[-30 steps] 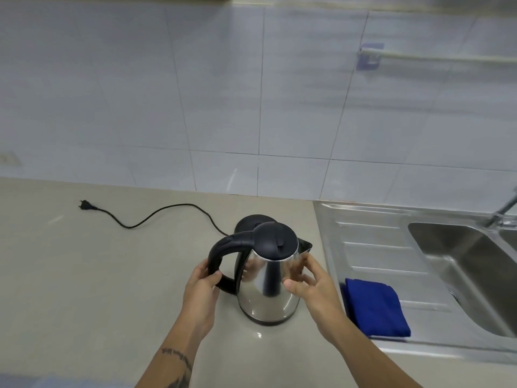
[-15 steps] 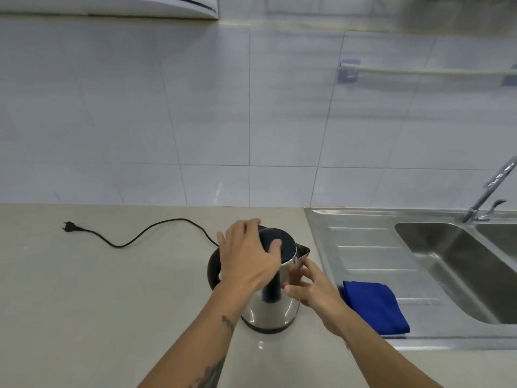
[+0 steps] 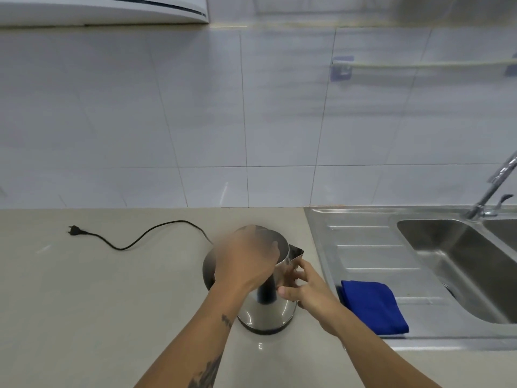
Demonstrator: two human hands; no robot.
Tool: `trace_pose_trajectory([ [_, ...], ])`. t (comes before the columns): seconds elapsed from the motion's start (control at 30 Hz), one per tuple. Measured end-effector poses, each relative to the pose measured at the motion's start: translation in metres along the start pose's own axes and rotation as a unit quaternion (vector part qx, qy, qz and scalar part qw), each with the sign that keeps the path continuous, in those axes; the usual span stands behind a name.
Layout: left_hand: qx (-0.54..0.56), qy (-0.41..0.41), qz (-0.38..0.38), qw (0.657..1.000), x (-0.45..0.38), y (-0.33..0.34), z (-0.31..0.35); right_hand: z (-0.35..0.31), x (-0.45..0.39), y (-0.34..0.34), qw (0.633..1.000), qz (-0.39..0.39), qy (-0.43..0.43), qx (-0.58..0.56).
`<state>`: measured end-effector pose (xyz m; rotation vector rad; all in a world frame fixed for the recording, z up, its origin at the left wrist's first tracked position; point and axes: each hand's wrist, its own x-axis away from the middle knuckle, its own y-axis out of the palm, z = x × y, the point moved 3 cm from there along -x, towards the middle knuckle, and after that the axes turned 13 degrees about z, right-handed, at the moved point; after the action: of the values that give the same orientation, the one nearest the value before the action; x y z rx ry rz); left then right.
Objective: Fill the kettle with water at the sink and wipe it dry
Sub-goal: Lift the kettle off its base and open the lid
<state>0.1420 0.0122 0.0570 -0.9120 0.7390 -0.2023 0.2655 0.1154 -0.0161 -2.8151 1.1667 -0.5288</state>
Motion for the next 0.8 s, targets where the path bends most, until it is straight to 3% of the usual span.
trace_pose_trajectory([
  [0.13, 0.038, -0.006, 0.027, 0.999, 0.003, -0.005, 0.002, 0.002, -0.001, -0.002, 1.0, -0.003, 0.001, -0.001],
  [0.3, 0.146, -0.107, 0.032, 0.983, -0.001, -0.018, 0.0, 0.008, -0.004, -0.001, 1.0, -0.003, -0.003, -0.006],
  [0.47, 0.296, -0.198, 0.026, 0.934, -0.005, -0.027, -0.016, 0.014, -0.007, -0.004, 1.0, 0.011, 0.006, -0.018],
  [0.67, 0.283, -0.293, 0.024, 0.913, 0.003, -0.026, -0.037, 0.017, -0.007, -0.009, 0.997, 0.066, 0.018, -0.018],
  [0.8, 0.323, -0.387, -0.054, 0.862, 0.011, -0.024, -0.053, 0.013, -0.006, -0.006, 0.998, 0.065, 0.022, -0.011],
])
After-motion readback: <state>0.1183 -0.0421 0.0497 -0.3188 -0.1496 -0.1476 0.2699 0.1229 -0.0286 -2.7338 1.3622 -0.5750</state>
